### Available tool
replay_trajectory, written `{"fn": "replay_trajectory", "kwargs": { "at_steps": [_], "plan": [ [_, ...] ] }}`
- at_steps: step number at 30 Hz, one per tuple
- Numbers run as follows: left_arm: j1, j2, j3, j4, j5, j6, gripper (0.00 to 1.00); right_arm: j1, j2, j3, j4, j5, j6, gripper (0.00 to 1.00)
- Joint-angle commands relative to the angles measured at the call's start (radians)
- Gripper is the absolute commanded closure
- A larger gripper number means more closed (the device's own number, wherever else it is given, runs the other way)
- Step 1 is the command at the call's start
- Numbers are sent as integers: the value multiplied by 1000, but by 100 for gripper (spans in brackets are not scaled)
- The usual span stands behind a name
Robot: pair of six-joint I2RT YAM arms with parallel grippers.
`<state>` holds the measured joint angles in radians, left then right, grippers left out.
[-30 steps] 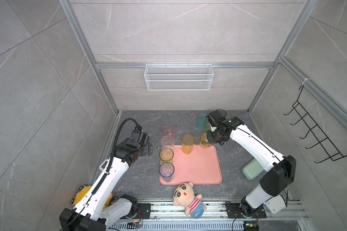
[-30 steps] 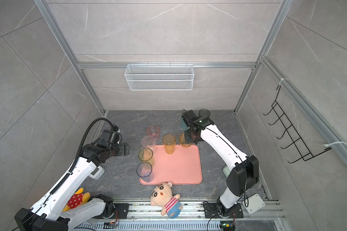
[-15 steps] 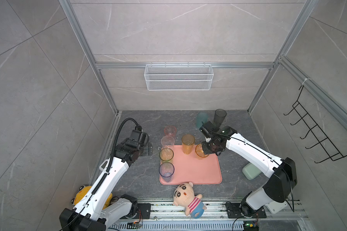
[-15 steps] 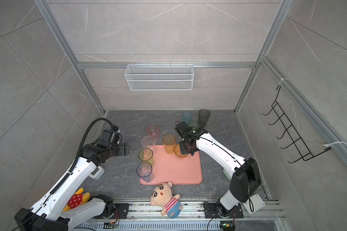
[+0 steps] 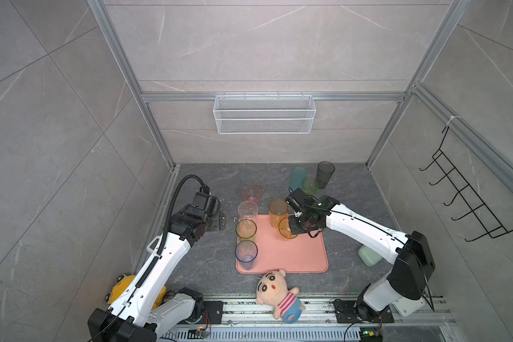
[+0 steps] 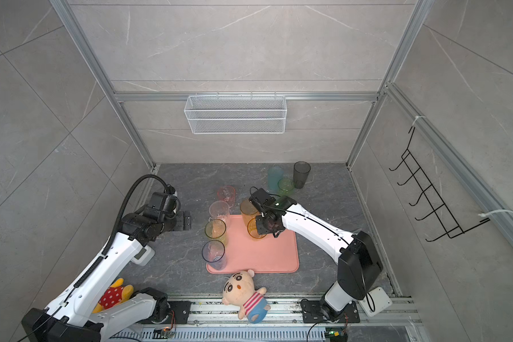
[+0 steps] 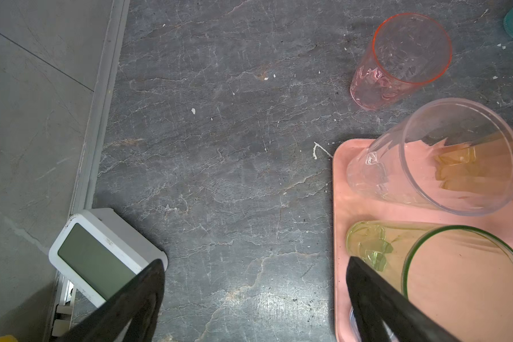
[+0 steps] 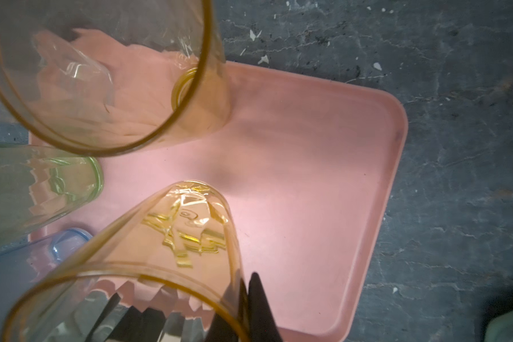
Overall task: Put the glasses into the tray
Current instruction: 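Carry the short yellow glass onto the pink tray beside the tall yellow glass, then lower the short yellow glass onto the tray, open and raise the right gripper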
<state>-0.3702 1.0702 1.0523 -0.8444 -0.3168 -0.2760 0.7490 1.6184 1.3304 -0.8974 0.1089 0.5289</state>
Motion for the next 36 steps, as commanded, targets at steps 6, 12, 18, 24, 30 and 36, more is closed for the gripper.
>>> {"fn": "replay_trajectory", "kwargs": {
  "at_steps": [6,12,18,24,30,36],
  "plan": [
    [5,-15,9,-10,-18,-6,4,48,75,29,26,29,31,100],
    [5,-16,9,-10,-16,-6,4,63,109,41,29,35,33,100],
    [5,-18,9,-10,-14,-6,4,69,136,59,29,37,36,100],
    [5,-18,11,-10,-12,-6,4,75,160,78,22,41,34,100],
    [5,-17,9,-10,-13,-5,4,76,179,76,22,46,37,100],
    [5,-17,10,-9,-11,-6,4,77,196,75,28,46,40,99]
  ]
}}
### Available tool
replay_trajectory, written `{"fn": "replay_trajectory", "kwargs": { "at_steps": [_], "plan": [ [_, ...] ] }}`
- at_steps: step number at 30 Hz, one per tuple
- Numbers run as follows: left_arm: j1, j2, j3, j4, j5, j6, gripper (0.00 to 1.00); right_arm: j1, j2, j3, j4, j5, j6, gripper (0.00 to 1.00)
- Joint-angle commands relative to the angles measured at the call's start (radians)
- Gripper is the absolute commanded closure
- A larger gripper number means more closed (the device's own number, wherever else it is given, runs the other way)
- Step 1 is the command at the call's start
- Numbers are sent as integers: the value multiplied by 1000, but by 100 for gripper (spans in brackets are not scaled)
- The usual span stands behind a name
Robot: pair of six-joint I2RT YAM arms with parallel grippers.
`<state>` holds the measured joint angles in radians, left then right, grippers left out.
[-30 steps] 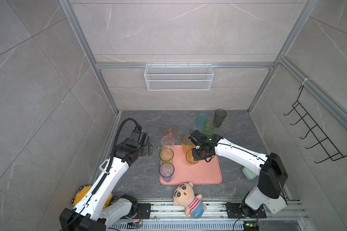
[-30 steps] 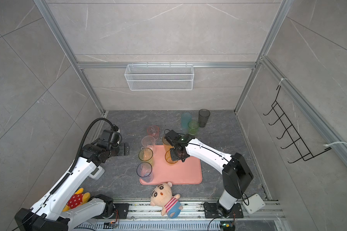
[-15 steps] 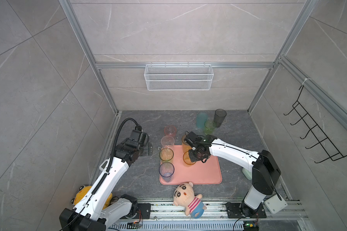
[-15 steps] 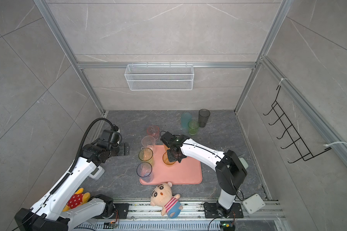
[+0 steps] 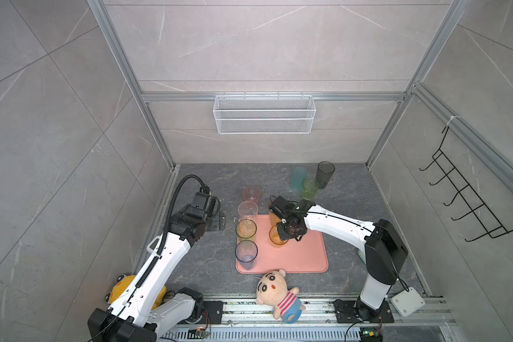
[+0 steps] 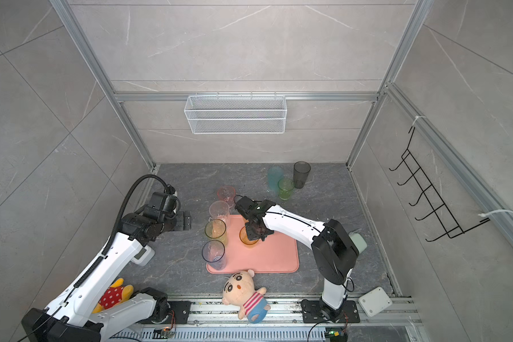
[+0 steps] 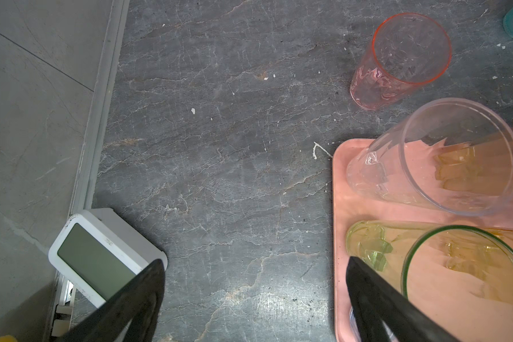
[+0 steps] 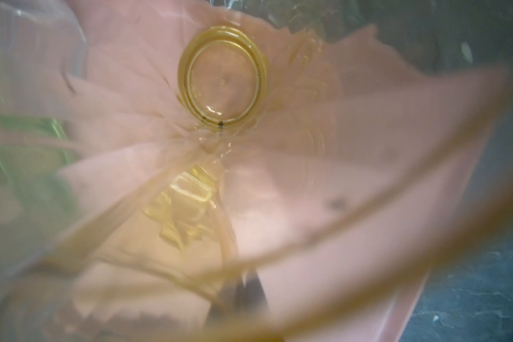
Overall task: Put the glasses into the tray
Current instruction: 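Lower the short yellow glass onto the tray, open and raise the right gripper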
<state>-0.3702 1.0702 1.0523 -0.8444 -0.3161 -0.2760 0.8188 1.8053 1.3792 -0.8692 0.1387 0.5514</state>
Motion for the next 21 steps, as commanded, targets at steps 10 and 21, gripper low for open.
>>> {"fn": "replay_trajectory", "kwargs": {
  "at_steps": [10,21],
  "plan": [
    [5,-18,10,-10,-12,-5,5,7,18,32,-4,22,18,92],
    [5,-19,12,-10,-12,-6,5,7,-2,47,-23,32,15,77]
  ]
}}
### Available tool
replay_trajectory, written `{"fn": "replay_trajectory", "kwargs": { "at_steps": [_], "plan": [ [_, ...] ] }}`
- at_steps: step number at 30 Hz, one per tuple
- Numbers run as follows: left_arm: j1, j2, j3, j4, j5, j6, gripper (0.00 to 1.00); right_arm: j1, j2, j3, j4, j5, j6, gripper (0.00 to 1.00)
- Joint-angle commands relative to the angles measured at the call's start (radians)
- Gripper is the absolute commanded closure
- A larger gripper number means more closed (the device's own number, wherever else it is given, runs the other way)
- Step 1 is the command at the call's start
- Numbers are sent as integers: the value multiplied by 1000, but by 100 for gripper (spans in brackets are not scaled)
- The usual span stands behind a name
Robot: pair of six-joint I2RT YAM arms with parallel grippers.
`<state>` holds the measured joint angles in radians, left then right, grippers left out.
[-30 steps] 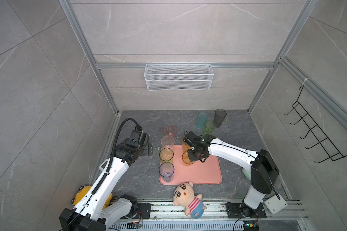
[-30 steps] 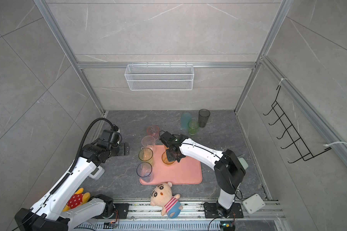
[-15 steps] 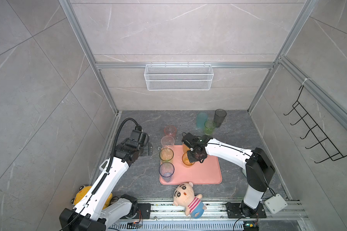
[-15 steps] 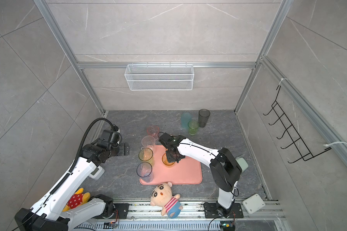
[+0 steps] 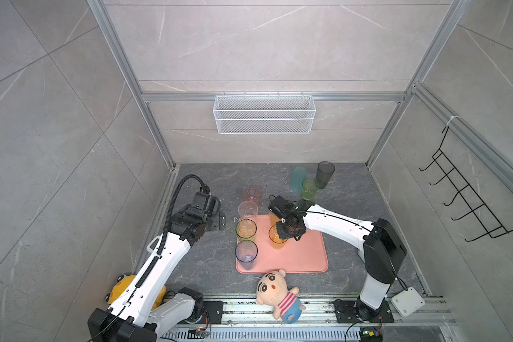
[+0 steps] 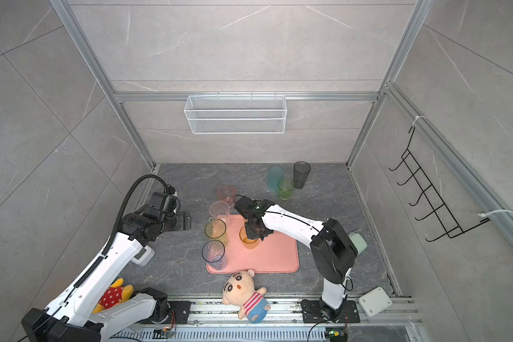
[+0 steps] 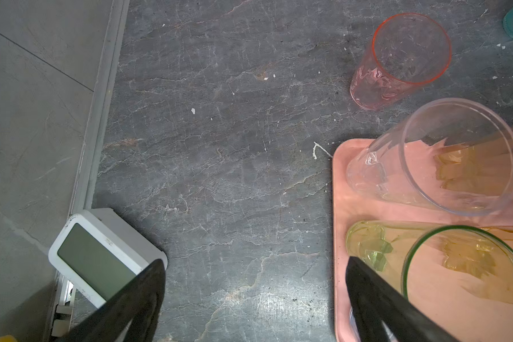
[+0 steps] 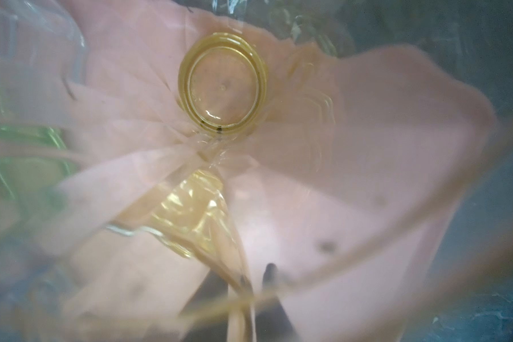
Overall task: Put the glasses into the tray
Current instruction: 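Lower the short yellow glass onto the tray, open and raise the right gripper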
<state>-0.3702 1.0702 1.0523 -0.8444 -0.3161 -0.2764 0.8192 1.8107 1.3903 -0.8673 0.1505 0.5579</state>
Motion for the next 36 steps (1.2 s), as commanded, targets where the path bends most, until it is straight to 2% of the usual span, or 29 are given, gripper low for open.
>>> {"fn": "replay_trajectory", "kwargs": {
  "at_steps": [1,8,27,36],
  "plan": [
    [5,-19,12,-10,-12,-5,5,7,-8,40,-29,23,8,76],
    [5,-21,11,-10,-11,-5,5,6,-38,60,-58,42,4,72],
    [5,-27,10,-10,-11,-5,5,7,-153,86,-105,84,-12,70],
    [5,-32,9,-9,-14,-7,5,6,-210,137,-130,198,-55,67]
  ]
}}
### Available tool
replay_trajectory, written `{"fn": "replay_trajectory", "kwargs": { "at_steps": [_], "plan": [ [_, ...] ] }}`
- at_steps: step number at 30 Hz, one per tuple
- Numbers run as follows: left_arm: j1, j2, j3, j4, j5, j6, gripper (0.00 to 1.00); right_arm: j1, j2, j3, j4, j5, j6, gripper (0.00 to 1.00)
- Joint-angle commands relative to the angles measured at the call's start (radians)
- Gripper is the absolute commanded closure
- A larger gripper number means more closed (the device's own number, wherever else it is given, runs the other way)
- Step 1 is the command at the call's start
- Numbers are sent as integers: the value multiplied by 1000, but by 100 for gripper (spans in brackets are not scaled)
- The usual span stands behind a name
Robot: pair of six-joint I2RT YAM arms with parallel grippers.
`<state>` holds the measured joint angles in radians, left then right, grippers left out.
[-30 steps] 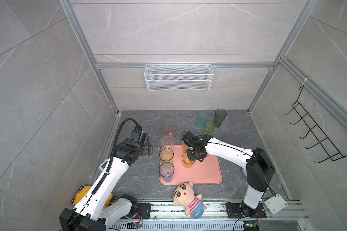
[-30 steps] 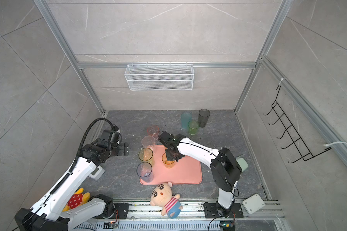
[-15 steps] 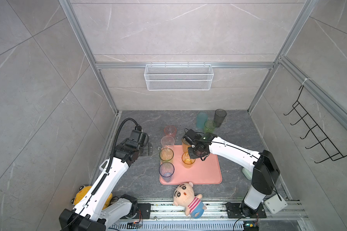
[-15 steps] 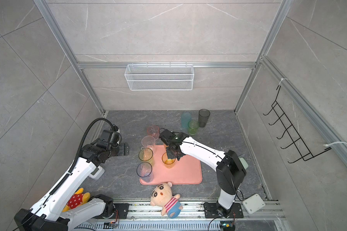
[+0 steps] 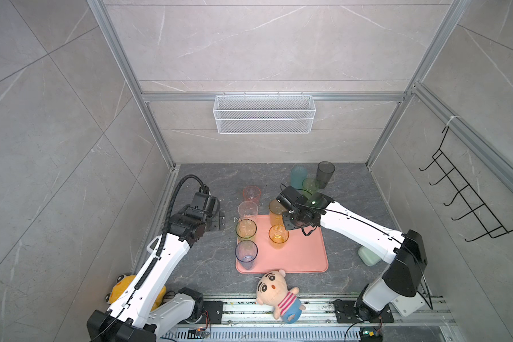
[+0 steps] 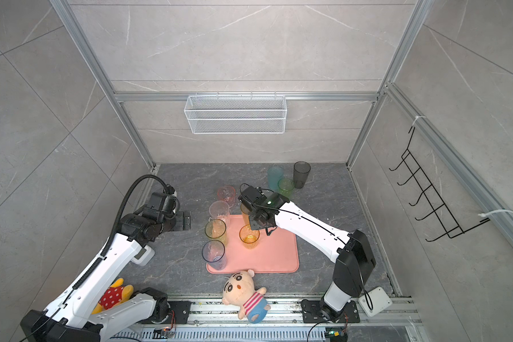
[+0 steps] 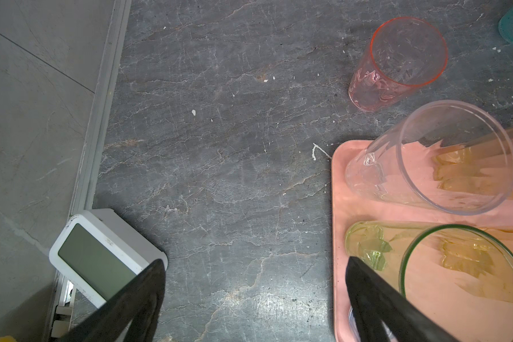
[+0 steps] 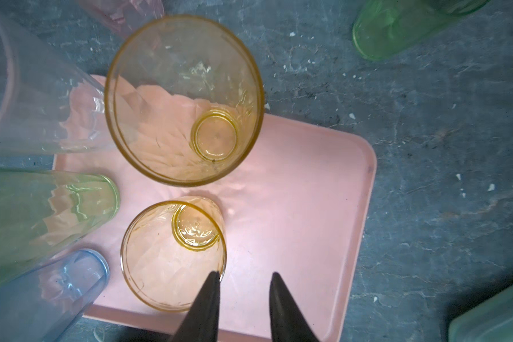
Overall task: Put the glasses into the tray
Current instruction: 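Lower the short yellow glass onto the tray, open and raise the right gripper, then move the right gripper over the dark grey glass beyond the tray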
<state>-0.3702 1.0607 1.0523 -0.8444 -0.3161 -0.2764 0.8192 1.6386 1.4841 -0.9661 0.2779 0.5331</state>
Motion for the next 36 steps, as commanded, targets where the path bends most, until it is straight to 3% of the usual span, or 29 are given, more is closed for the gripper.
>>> {"fn": "replay_trajectory", "kwargs": {
  "at_steps": [1,12,24,36],
  "plan": [
    [5,-24,9,-9,-14,-9,5,4,-43,54,-32,89,-42,67],
    [5,-35,5,-4,-26,-10,5,-76,-57,173,20,214,-145,58],
    [5,-56,-1,8,-35,-9,5,-261,71,308,115,110,-161,51],
    [5,-62,-2,10,-35,-7,5,-375,270,447,157,29,-125,47]
  ]
}}
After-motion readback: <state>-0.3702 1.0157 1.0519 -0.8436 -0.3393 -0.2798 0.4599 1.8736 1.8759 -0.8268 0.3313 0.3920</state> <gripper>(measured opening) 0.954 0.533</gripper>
